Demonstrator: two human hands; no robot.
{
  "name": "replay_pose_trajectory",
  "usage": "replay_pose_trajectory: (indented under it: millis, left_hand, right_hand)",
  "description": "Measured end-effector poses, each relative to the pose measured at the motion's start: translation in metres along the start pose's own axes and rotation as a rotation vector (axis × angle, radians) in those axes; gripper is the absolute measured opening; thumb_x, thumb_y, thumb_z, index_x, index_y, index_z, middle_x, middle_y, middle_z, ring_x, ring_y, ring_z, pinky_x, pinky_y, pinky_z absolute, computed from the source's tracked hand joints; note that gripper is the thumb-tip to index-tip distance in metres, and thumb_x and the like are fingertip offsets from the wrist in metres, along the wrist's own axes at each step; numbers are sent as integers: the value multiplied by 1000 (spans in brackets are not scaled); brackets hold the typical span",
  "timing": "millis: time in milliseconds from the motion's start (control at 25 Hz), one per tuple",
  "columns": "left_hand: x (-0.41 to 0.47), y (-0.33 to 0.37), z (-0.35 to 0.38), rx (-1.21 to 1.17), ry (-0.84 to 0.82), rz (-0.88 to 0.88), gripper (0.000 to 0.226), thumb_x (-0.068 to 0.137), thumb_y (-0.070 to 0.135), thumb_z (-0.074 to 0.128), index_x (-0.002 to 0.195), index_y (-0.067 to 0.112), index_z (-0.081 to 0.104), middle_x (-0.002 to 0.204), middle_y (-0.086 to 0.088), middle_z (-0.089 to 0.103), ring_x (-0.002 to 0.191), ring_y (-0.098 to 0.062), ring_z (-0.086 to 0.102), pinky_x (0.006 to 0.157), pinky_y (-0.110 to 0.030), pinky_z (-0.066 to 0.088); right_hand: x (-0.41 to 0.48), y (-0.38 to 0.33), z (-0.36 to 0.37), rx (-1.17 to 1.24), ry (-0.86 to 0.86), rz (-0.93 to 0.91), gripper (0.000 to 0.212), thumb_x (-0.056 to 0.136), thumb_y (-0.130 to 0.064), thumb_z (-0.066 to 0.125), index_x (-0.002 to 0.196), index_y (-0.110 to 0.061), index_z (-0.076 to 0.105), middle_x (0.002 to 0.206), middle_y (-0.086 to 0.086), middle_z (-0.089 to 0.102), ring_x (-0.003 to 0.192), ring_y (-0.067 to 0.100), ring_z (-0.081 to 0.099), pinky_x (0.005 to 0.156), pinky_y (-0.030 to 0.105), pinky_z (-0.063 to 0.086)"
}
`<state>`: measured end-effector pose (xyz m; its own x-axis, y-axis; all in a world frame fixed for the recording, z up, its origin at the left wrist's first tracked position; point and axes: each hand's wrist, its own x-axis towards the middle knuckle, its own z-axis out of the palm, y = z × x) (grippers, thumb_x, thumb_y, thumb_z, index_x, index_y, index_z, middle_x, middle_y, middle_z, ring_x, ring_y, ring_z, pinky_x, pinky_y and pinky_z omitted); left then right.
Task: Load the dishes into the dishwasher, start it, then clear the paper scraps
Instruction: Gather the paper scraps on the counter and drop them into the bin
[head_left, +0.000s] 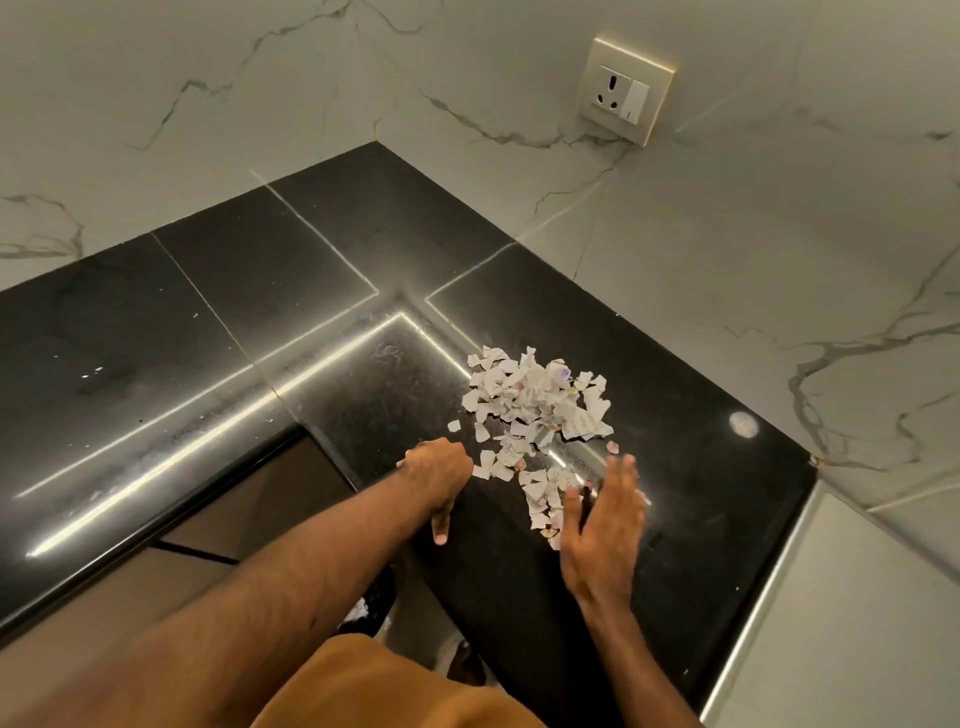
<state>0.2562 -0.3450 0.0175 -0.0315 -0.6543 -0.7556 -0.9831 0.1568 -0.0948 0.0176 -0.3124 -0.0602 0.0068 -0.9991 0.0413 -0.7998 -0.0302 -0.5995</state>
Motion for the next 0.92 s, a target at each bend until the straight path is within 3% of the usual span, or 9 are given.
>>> replay_pose_trajectory:
  millis: [120,280,360,400,480,560,680,800,920]
  left_hand:
    - [2,0,-2,-11,-9,-1,90,61,45,97,133,5,60,127,-10,62,113,-34,65,93,-51,59]
    - [5,2,-2,-15,-19,0,85,65,42,96,132,3,61,124,-11,65,111,-33,67,93,-50,60]
    - [4,2,-1,-15,-1,12,88,63,45,96,132,4,61,122,-9,66,109,-31,67,92,-48,60]
    - [4,1,0,-16,8,16,88,63,47,96,132,4,61,123,-9,66,110,-30,67,92,-47,60]
    - [3,-2,2,-22,21,19,86,64,50,94,131,7,62,123,-7,66,109,-27,66,91,-44,60]
    - [2,-5,5,-40,34,23,85,64,53,93,129,8,63,121,-6,66,107,-25,66,89,-41,60]
    - [0,-6,8,-66,41,15,86,64,54,92,130,9,61,124,-6,64,110,-25,64,89,-39,58]
    - [-2,-6,11,-107,58,0,85,65,53,93,130,10,59,125,-6,62,112,-25,63,92,-39,57]
    - [-3,-8,15,-135,62,-14,83,68,52,91,131,10,58,126,-7,63,114,-26,62,94,-40,57]
  right_hand:
    - [17,13,9,-86,-26,104,78,107,-67,19,166,-20,-2,175,4,-1,161,20,0,130,55,13]
    - [18,-19,30,-69,-210,-95,77,106,-69,12,167,-24,-4,174,-6,-6,160,9,-8,131,43,5]
    - [11,-29,32,-31,-339,-201,73,106,-69,15,167,-31,2,174,-11,1,159,5,-5,130,38,4]
    - [11,-30,28,46,-408,-232,68,107,-69,19,166,-36,10,173,-13,11,159,5,3,130,38,9]
    - [20,-28,12,275,-468,-247,54,108,-64,28,158,-43,35,161,-16,40,151,6,34,122,41,34]
    - [44,-21,-5,375,-296,-226,47,109,-58,31,147,-38,51,145,-13,55,133,7,52,108,40,49]
    - [107,-3,-14,306,-58,-78,61,108,-62,27,157,-27,39,162,-4,40,148,12,37,121,44,36]
    - [155,9,-7,201,-155,16,77,103,-75,18,165,-30,23,172,-5,22,157,12,21,129,50,20]
    - [160,10,6,56,-265,-89,77,103,-75,12,166,-30,18,173,-4,17,158,7,8,131,43,5]
